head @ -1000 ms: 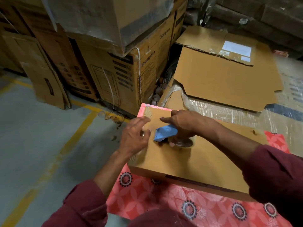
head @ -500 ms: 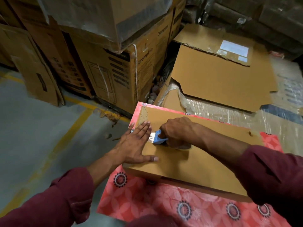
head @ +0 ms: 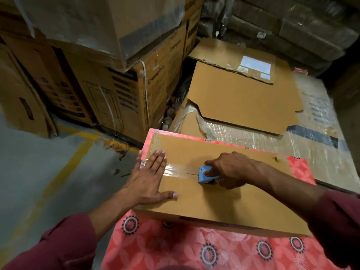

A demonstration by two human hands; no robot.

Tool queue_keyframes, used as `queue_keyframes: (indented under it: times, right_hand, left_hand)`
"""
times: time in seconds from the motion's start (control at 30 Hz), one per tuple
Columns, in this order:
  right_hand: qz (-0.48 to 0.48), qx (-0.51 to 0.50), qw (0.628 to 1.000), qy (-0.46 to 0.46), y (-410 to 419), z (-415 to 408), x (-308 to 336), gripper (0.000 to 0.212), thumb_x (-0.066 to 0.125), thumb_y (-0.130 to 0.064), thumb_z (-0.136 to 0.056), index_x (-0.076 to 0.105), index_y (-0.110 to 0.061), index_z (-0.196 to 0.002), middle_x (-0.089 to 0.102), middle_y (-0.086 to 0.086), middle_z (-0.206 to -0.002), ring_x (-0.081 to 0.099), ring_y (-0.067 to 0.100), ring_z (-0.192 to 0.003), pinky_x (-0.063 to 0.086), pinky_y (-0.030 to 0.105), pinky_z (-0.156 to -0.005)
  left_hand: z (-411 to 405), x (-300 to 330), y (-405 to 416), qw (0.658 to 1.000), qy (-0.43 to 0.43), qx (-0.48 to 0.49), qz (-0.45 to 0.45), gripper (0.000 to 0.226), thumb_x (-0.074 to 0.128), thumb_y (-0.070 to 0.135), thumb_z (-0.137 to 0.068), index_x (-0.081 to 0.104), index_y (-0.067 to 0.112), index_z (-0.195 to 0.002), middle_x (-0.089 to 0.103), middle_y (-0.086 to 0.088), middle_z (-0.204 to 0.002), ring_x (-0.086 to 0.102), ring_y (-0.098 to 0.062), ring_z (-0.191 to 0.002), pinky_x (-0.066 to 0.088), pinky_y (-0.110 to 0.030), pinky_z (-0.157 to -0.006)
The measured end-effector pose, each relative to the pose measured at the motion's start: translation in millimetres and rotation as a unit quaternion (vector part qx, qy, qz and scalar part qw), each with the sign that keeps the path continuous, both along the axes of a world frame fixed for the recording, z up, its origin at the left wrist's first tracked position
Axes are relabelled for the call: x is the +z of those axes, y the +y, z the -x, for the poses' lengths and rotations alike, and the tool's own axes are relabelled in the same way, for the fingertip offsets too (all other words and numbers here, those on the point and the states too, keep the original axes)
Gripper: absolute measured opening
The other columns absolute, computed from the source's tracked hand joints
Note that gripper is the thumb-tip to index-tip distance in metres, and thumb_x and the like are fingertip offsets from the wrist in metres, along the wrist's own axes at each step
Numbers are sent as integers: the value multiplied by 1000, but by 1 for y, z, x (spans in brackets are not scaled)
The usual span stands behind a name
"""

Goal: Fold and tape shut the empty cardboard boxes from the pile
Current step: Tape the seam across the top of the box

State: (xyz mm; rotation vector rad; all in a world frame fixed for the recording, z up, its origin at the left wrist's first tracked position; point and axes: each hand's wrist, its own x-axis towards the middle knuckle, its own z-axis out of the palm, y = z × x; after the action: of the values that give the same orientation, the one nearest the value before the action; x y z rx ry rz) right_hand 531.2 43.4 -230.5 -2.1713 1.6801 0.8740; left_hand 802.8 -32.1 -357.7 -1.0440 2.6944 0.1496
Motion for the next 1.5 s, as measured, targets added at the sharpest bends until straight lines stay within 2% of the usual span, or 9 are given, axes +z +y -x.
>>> queue_keyframes:
  times: [0.1,0.23,0.37,0.5,0.6,1.0,1.2,1.4,1.5]
  right_hand:
    - [-2,24,1000,-16,1,5,4,62,56,-42,-89,47,-43,-150,41,-12,-161,56,28,-125,48,40,-93]
    - [7,46,999,-23,0,6,2,60,57,-46,-91,49,-39,-149,43,-9,-160,55,29,-125,45,40,-91]
    - [3,35,998,-47,-1,15,0,58,54,-45,-95,45,-40,-153,43,-10,-160,53,25,-129,43,36,-92]
    - [6,34,997,-66,-3,21,-5,58,53,-50,-93,48,-37,-150,53,-7,-152,57,27,-126,50,40,-95]
    - [23,42,997,-54,-2,23,-14,55,55,-52,-91,53,-35,-144,58,-6,-146,60,30,-124,54,42,-94]
    - [-5,52,999,-11,31,77,3,31,74,-29,-82,65,-26,-111,69,-2,-103,64,26,-83,49,32,-67]
    - [12,35,999,-1,69,140,2,35,65,-32,-90,64,-29,-125,70,2,-117,69,34,-106,41,34,-67]
    - [42,57,997,-38,75,153,-24,43,61,-39,-84,61,-40,-127,66,-2,-127,63,34,-106,53,45,-80]
    - [41,66,997,-24,76,155,-19,36,58,-37,-84,63,-36,-120,62,0,-136,57,36,-117,47,52,-91]
  left_hand:
    - [36,3,25,999,6,-22,-37,135,5,106,-71,-16,8,-162,-27,-12,-168,-30,-25,-155,-20,-64,-119]
    - [86,-1,54,994,42,-65,-81,129,16,99,-80,-9,5,-164,-18,-14,-171,-23,-24,-158,-12,-55,-126]
    - [41,-1,24,998,67,-6,-23,116,13,94,-88,-4,10,-166,-15,-6,-172,-14,-18,-160,-10,-41,-129]
    - [-5,7,8,995,0,97,15,126,2,100,-79,-4,9,-166,-18,-6,-171,-13,-19,-160,-17,-51,-126]
    - [33,11,33,997,1,80,4,128,6,102,-78,-7,9,-165,-20,-11,-170,-19,-23,-159,-18,-61,-122]
    - [64,-12,49,999,23,24,-5,122,12,100,-81,-9,14,-165,-24,-1,-169,-21,-16,-158,-10,-48,-127]
    - [64,-16,51,998,52,22,12,122,24,98,-84,5,10,-166,-10,-6,-172,-5,-23,-161,-9,-46,-125]
    - [126,-6,84,999,44,0,4,127,30,99,-82,19,2,-163,2,-11,-171,8,-32,-159,-7,-55,-120]
    - [197,3,119,995,59,-58,-50,129,26,100,-80,-2,7,-165,-19,-6,-169,-18,-26,-159,-13,-55,-123]
